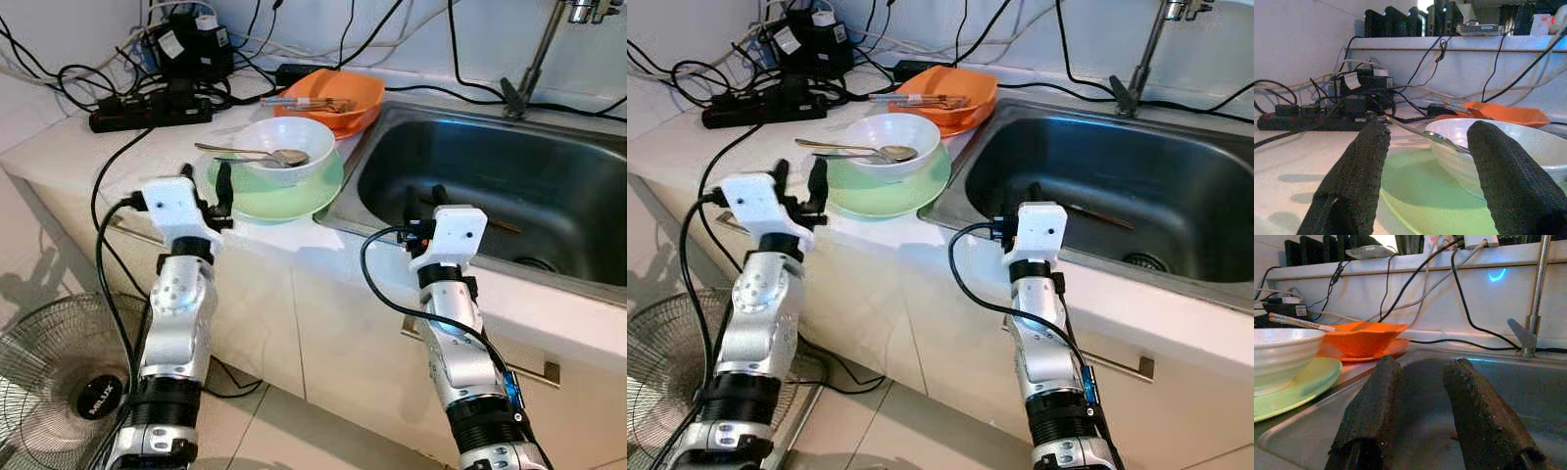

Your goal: Kitchen organization

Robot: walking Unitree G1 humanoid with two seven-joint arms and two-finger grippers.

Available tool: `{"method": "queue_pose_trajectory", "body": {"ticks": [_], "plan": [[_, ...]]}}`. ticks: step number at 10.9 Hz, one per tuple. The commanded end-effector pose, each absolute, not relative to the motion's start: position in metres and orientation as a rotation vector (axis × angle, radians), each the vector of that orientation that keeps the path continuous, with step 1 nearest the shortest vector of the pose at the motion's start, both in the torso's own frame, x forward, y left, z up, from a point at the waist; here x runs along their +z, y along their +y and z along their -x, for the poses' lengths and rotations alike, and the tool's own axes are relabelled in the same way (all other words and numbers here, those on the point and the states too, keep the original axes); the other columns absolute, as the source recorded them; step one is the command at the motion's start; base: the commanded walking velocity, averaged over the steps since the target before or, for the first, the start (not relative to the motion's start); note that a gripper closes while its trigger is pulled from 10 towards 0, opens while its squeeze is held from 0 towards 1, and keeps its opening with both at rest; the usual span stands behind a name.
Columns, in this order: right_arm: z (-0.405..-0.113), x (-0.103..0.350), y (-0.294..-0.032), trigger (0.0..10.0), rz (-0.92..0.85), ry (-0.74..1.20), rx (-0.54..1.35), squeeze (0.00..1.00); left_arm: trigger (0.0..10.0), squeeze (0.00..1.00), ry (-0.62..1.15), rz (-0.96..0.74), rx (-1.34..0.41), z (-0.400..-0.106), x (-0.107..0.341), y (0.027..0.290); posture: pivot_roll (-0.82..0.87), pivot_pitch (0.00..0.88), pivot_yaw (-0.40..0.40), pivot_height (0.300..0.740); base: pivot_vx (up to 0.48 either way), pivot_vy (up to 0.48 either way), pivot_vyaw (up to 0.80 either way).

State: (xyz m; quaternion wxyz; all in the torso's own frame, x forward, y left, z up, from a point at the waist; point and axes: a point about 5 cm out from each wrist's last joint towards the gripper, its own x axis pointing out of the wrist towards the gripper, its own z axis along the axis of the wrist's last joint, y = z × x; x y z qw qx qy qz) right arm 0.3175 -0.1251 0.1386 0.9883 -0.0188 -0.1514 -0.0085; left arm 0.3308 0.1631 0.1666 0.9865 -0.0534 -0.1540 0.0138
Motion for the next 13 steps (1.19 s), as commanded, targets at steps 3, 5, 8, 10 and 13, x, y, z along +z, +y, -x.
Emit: {"method": "queue_pose_trajectory", "body": {"ticks": [3, 5, 8, 10, 13], "plan": [[-0.321, 0.143, -0.124, 10.0, 0.037, -0.318, -0.025, 0.0, 10.0, 0.0, -0.311, 0.152, 0.038, -0.34, 0.169, 0.171, 0.08, 0.0, 0.067, 0.74, 0.0, 0.0, 0.0], [-0.322, 0.144, -0.124, 10.0, 0.037, -0.321, -0.029, 0.0, 10.0, 0.0, -0.304, 0.194, 0.006, -0.347, 0.171, 0.169, 0.08, 0.0, 0.066, 0.74, 0.0, 0.0, 0.0], [-0.323, 0.146, -0.125, 10.0, 0.037, -0.325, -0.036, 0.0, 10.0, 0.0, -0.248, 0.251, -0.069, -0.361, 0.17, 0.164, 0.08, 0.0, 0.069, 0.74, 0.0, 0.0, 0.0], [-0.324, 0.146, -0.125, 10.0, 0.036, -0.326, -0.039, 0.0, 10.0, 0.0, -0.241, 0.262, -0.088, -0.363, 0.168, 0.161, 0.07, 0.0, 0.07, 0.74, 0.0, 0.0, 0.0], [-0.324, 0.146, -0.126, 10.0, 0.036, -0.327, -0.042, 0.0, 10.0, 0.0, -0.245, 0.284, -0.111, -0.368, 0.17, 0.155, 0.07, 0.0, 0.069, 0.74, 0.0, 0.0, 0.0]]}}
